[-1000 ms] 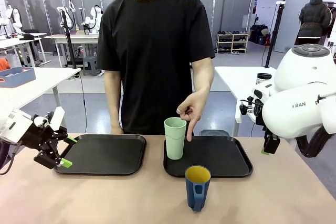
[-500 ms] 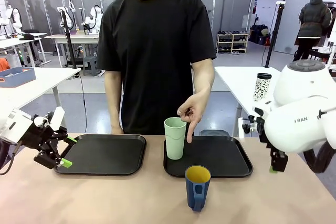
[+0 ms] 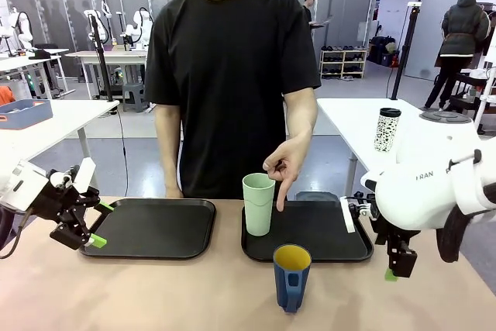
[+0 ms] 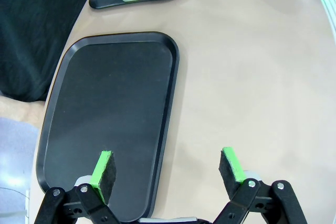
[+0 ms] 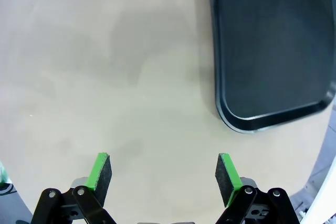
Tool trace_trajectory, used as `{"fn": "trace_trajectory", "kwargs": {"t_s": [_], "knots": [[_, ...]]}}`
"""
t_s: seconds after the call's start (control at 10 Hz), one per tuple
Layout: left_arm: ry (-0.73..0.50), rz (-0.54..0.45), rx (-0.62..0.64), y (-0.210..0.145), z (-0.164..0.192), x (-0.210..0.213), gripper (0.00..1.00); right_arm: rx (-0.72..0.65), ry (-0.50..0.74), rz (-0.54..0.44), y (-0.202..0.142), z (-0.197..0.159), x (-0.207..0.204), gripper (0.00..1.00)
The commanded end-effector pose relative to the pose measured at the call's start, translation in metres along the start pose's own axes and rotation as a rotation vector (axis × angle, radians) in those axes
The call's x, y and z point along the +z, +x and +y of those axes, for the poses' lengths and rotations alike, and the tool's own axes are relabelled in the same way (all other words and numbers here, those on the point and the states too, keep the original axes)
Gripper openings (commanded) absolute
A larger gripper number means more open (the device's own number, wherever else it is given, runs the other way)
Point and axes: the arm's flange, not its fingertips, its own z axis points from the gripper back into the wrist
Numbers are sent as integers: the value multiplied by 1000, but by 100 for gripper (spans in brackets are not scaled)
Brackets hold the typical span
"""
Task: Sort and store the cups by type.
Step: Pick up the Handle plastic cup and place it into the empty Flat Tray.
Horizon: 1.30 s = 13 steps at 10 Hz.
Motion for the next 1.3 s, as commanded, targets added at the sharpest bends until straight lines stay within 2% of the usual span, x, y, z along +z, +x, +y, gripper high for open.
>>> {"fn": "trace_trajectory", "kwargs": {"t_s": [0.0,0.1,0.3,0.5,0.8,1.2], "knots": [[8,-7,1,0,3,-2,100,61,53,-57,-16,38,-10,100],[8,-7,1,0,3,-2,100,83,44,-123,-18,38,-9,100],[8,-7,1,0,3,-2,100,86,49,-341,-27,33,-16,100],[8,-7,1,0,3,-2,100,100,56,-513,-31,28,-31,100],[8,-7,1,0,3,-2,100,95,-4,-748,-39,26,-52,100],[8,-7,1,0,3,-2,100,119,92,-971,-45,10,-85,100]]}}
